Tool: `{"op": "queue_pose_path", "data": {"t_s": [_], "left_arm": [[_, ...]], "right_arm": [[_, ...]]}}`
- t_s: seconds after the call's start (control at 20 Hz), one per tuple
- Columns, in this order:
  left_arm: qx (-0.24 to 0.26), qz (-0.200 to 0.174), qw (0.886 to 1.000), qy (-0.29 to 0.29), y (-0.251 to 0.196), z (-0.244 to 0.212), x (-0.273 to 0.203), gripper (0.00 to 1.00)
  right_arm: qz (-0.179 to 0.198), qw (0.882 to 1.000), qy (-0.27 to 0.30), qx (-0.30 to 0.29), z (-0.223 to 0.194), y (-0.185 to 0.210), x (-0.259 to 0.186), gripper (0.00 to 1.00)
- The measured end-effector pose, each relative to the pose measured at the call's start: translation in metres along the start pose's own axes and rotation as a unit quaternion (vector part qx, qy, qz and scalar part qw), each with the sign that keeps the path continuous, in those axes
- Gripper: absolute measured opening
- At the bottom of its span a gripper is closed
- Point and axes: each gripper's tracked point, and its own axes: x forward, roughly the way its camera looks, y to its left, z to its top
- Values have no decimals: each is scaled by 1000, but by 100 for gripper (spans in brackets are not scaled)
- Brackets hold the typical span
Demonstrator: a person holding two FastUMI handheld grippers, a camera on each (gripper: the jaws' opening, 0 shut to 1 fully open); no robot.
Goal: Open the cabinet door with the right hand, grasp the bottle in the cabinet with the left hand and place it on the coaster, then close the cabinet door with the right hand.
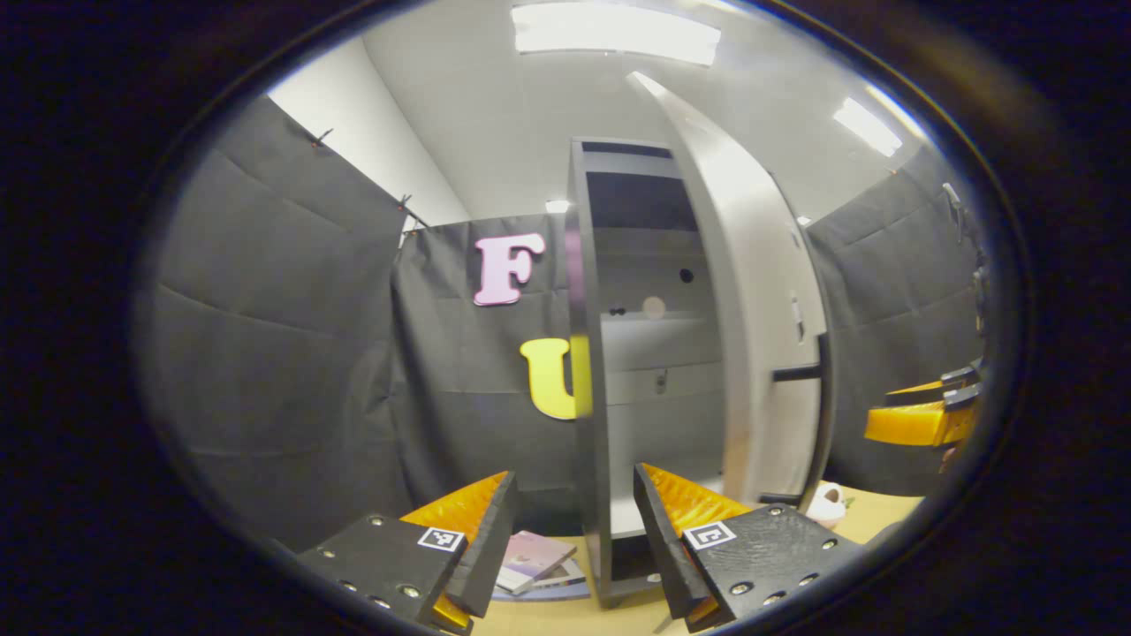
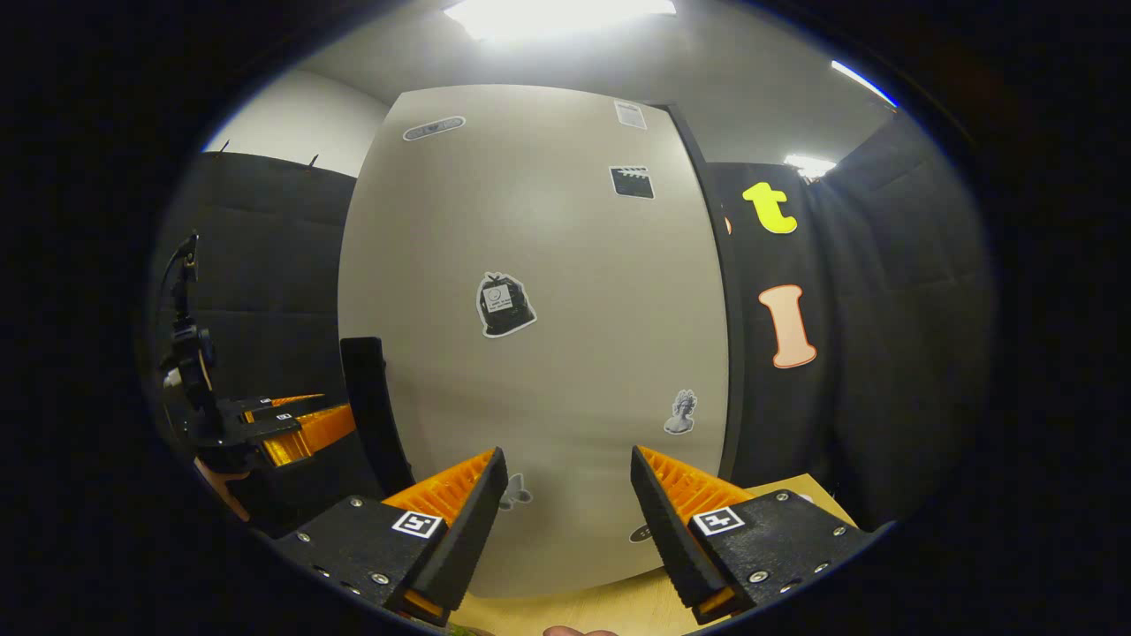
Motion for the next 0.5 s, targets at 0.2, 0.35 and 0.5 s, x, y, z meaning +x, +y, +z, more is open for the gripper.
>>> {"op": "queue_pose_path", "data": {"t_s": [0.2, 0.35, 0.5], "left_arm": [[-22, -19, 999, -14, -12, 9, -13, 78], [-19, 3, 1000, 5, -6, 2, -16, 78], [-1, 37, 999, 27, -2, 0, -18, 78]], "right_arm": [[12, 1000, 8, -4, -3, -1, 3, 88], [10, 1000, 14, -4, -2, -5, 5, 87], [-19, 1000, 23, 6, -3, -23, 12, 88]]}}
